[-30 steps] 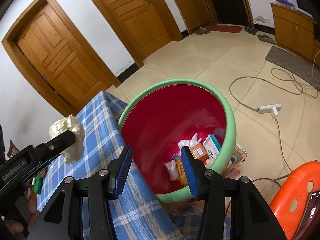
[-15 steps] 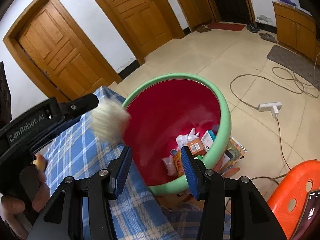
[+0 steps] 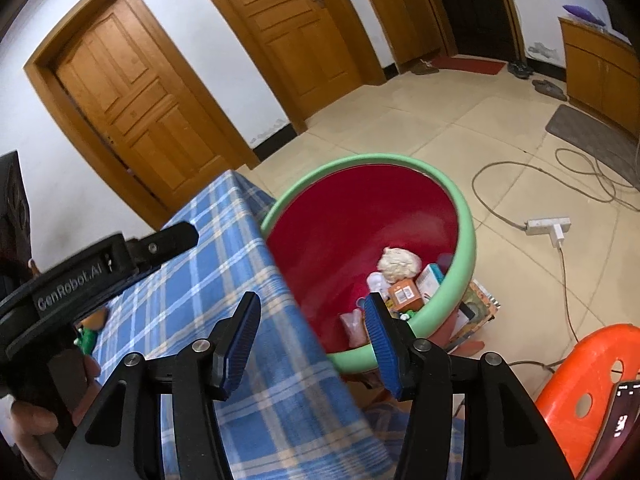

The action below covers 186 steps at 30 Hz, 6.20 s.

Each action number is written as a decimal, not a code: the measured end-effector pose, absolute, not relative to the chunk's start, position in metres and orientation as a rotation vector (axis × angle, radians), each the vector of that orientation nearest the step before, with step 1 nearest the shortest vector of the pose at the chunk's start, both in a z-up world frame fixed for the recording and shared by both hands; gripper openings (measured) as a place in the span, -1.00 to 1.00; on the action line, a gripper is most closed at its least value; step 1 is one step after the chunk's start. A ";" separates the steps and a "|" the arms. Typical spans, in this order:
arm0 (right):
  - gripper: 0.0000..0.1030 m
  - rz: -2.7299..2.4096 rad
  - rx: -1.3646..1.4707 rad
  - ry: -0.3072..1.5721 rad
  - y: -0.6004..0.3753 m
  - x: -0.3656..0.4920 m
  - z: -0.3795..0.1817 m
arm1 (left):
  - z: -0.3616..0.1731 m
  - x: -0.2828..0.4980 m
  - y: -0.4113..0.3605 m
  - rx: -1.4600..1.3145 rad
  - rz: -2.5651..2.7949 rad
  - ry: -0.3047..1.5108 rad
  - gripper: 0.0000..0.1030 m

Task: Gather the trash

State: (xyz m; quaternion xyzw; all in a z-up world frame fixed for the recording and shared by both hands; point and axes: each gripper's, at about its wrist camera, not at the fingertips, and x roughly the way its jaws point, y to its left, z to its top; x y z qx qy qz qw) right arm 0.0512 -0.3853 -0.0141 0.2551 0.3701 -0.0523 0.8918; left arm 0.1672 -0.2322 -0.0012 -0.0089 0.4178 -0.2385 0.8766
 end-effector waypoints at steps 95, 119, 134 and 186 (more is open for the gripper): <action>0.60 0.028 0.241 0.643 -0.250 -0.039 0.049 | 0.031 0.024 -0.037 -0.104 -0.074 0.722 0.72; 0.60 0.027 0.243 0.646 -0.249 -0.040 0.048 | 0.030 0.024 -0.039 -0.104 -0.074 0.725 0.72; 0.60 0.027 0.243 0.647 -0.248 -0.041 0.048 | 0.031 0.024 -0.039 -0.101 -0.074 0.723 0.72; 0.60 0.027 0.242 0.650 -0.246 -0.040 0.047 | 0.032 0.025 -0.038 -0.103 -0.075 0.725 0.72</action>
